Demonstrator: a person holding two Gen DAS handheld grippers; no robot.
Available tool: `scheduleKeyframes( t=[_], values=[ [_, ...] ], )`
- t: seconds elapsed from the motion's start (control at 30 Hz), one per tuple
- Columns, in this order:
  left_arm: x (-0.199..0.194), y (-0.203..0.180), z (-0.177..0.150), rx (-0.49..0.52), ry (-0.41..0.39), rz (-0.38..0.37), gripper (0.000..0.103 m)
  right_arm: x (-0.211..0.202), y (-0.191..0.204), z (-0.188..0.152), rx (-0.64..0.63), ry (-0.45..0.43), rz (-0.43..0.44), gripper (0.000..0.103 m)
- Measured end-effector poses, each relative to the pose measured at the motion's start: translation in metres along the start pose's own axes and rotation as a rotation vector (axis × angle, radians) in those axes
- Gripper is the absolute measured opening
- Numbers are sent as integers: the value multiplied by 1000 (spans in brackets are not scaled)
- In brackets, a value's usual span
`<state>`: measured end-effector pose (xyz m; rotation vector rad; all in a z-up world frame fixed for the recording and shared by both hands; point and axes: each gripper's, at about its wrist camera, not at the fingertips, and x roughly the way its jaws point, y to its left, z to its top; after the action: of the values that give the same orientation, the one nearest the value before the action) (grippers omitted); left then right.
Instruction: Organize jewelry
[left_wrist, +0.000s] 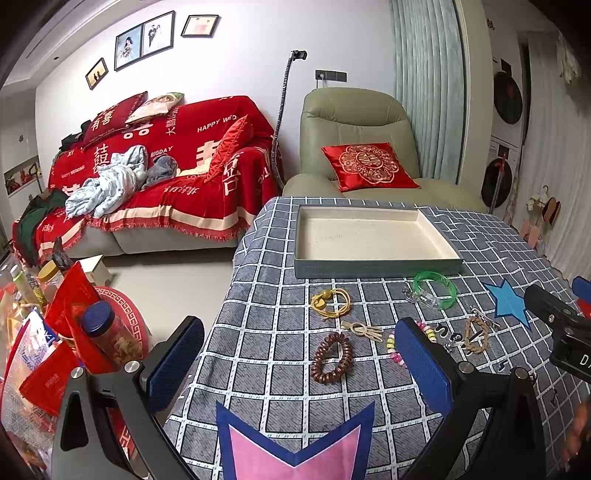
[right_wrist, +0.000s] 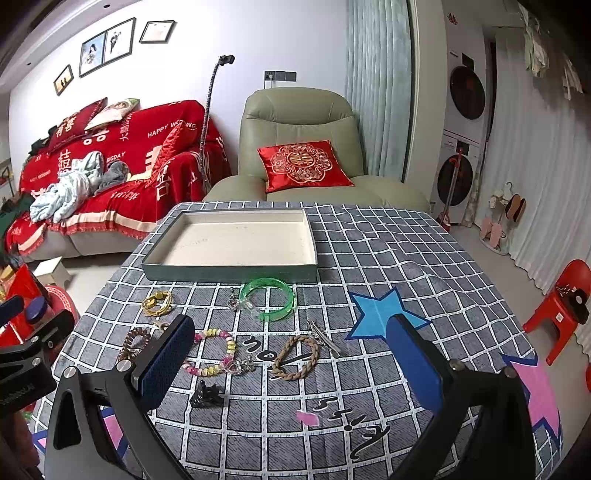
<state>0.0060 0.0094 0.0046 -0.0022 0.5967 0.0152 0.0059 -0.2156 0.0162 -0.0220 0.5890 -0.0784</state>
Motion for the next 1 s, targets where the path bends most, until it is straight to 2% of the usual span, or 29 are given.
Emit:
scheduleKeyframes(
  t=[1.0],
  values=[
    [2,-3,1,1,9,-3,103,-1,2,0,2,-2,1,103]
  ],
)
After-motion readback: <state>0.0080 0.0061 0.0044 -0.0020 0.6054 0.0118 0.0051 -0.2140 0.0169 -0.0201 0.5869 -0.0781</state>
